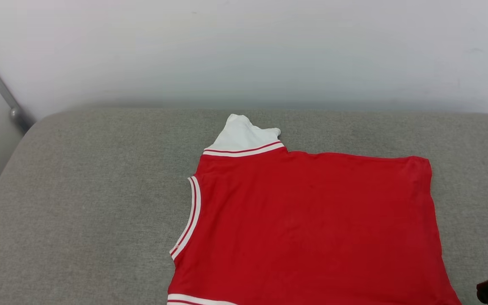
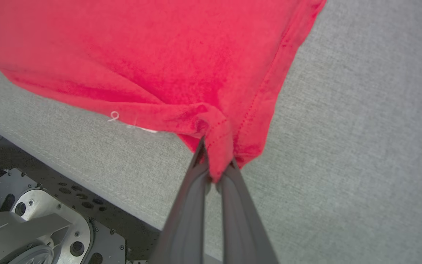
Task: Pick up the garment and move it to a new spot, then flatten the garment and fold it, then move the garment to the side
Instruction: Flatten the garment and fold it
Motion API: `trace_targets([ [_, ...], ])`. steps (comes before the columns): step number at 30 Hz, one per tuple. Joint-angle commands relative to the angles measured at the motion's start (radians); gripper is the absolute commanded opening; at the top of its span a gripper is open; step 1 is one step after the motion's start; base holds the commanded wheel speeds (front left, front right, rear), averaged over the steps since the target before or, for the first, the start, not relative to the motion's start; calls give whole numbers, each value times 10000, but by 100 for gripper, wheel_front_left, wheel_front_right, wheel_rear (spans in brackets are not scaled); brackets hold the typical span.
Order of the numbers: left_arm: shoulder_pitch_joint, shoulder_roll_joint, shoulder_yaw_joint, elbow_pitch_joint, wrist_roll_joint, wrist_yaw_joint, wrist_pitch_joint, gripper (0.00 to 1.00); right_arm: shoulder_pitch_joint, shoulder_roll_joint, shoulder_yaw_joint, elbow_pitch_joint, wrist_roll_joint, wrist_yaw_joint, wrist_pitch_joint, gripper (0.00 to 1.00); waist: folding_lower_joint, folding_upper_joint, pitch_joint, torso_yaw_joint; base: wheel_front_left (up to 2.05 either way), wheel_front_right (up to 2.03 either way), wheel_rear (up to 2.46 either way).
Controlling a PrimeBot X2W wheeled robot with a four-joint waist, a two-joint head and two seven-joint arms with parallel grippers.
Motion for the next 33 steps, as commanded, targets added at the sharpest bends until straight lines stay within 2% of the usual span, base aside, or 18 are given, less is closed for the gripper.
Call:
trace_targets([
  [1, 69, 54, 3, -33, -58, -5, 52, 0, 249, 90, -228, -116, -91, -12, 161, 0, 2, 0, 3, 42, 0, 0, 0],
  [11, -1115, -30, 139, 158, 458, -331, 58, 0, 323, 728, -1349, -597, -346, -12, 359, 0, 2, 0, 154, 91, 0, 0, 0],
  [22, -4048, -101, 460, 935, 1412, -1523, 377, 0, -642, 1219, -2268, -1112, -559, -12, 460, 0, 2, 0, 957, -249, 0, 0, 0],
  [27, -5398, -253, 536, 1527, 1799, -2097, 588, 0, -1257, 1324, -2293, -1229, -658, -12, 559, 0, 2, 0, 1604, -445, 0, 0, 0],
  [33, -6574, -499, 605, 2285, 2002, -2555, 793, 0, -2146, 1446, -2044, -1028, -776, -10, 779, 0, 2, 0, 2430, -650, 0, 0, 0],
])
